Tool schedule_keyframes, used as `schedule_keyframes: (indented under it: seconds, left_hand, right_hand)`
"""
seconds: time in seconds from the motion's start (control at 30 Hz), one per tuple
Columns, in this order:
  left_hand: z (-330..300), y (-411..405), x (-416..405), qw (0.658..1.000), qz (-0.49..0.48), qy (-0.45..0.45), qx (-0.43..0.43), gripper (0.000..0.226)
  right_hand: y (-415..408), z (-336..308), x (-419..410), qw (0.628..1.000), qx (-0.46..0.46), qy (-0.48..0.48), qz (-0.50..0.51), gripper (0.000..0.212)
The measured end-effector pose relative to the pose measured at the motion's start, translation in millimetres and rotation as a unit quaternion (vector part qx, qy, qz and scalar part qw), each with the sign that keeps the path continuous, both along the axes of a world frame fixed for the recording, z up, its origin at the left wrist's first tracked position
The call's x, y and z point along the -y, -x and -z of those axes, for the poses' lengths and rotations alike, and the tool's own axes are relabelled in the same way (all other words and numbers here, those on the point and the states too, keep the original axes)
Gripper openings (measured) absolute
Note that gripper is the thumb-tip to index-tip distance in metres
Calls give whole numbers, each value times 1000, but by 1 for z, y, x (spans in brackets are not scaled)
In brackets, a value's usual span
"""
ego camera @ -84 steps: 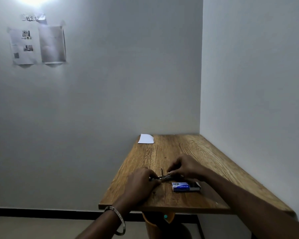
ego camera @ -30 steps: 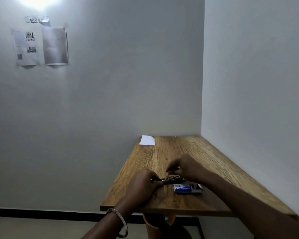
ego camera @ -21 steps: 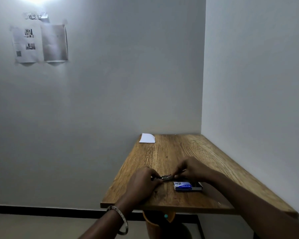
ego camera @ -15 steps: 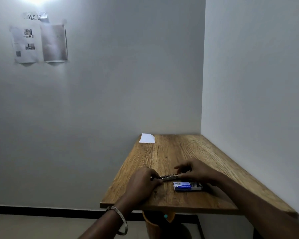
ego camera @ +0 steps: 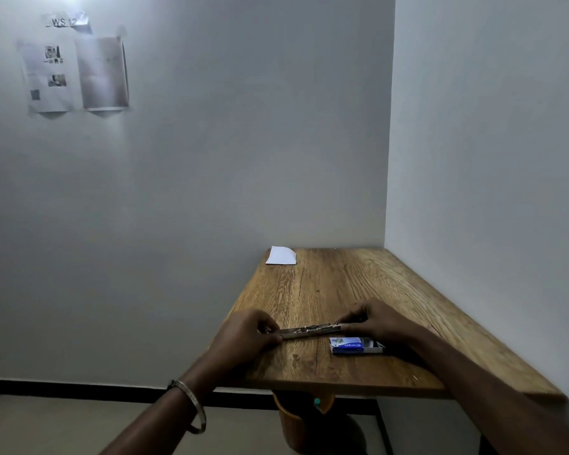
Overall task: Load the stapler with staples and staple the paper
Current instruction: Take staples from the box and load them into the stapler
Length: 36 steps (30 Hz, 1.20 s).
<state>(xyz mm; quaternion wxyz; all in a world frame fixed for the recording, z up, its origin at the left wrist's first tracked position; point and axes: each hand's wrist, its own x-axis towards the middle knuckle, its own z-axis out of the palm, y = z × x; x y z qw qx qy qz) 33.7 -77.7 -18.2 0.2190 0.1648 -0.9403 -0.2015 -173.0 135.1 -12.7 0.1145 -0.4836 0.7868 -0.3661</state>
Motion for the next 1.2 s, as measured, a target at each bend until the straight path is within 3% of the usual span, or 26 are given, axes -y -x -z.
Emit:
schedule_keyframes:
  seconds: [0.27,0.6,0.77,0.9,1.2]
  left_hand:
    - [-23,12,-6,987,32,-57,-148,39]
    - [-31,45,-34,962,80,-118,-232,48]
    - [-27,59,-44,959,88,-155,-221,48]
    - [-23,71,-53,964,105,-151,-192,32]
    - [-10,81,-60,988,110,-64,-87,23]
  right_hand:
    - [-1,1,0,1000,27,10,5,17]
    - [-1,3,1,1000,25,16,7,16]
    - [-1,4,1,1000,25,16,7,15]
    - [-3,4,1,1000,12,18,11,15]
    - [-8,5,-1,997,33,60,28,23]
